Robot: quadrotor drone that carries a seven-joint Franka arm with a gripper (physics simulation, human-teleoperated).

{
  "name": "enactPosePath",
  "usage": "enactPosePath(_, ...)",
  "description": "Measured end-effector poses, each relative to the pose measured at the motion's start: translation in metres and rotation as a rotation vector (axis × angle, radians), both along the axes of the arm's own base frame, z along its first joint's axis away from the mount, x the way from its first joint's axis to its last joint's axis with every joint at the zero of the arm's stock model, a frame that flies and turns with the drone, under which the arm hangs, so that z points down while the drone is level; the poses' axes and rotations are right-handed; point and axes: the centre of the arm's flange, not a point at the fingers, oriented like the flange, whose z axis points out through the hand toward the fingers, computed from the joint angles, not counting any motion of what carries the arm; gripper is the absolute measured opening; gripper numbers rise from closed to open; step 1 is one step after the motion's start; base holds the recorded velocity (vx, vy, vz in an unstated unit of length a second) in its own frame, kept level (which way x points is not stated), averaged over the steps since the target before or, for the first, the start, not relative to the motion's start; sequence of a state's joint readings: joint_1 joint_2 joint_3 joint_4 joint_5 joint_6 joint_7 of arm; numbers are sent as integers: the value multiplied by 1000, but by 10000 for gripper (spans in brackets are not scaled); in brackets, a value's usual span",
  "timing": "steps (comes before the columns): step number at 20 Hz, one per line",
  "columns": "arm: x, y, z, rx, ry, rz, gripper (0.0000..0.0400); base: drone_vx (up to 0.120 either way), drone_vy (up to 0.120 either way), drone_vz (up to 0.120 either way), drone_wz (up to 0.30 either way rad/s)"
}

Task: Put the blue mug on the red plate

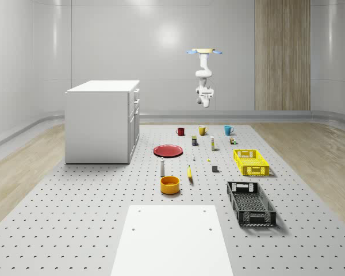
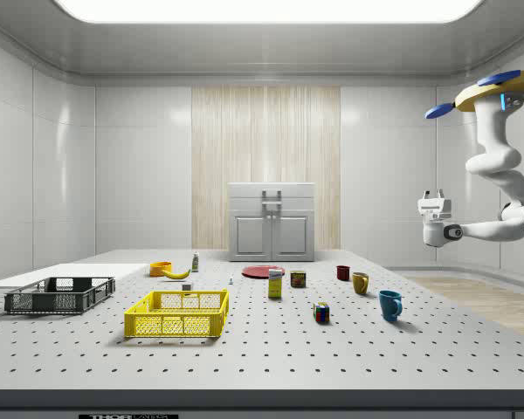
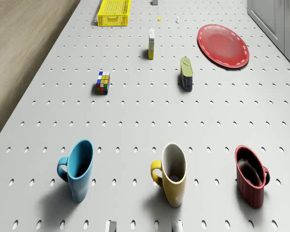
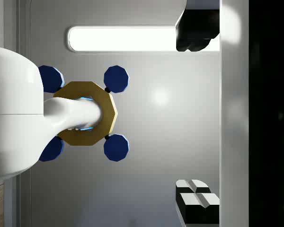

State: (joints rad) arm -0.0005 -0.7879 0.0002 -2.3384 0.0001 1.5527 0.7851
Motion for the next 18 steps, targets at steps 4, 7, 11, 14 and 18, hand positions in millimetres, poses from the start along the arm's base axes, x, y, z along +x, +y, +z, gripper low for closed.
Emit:
enactPosePath(4,-4,0,30,0,-3,0,400,0,0,0,0)
enactPosePath(7,-3,0,50,0,-6,0,400,0,0,0,0)
enactPosePath(11,-2,0,71,0,-9,0,400,0,80,0,0)
enactPosePath(14,-1,0,81,0,-11,0,400,0,120,0,0)
enactPosePath(18,-1,0,88,0,-14,0,400,0,120,0,0)
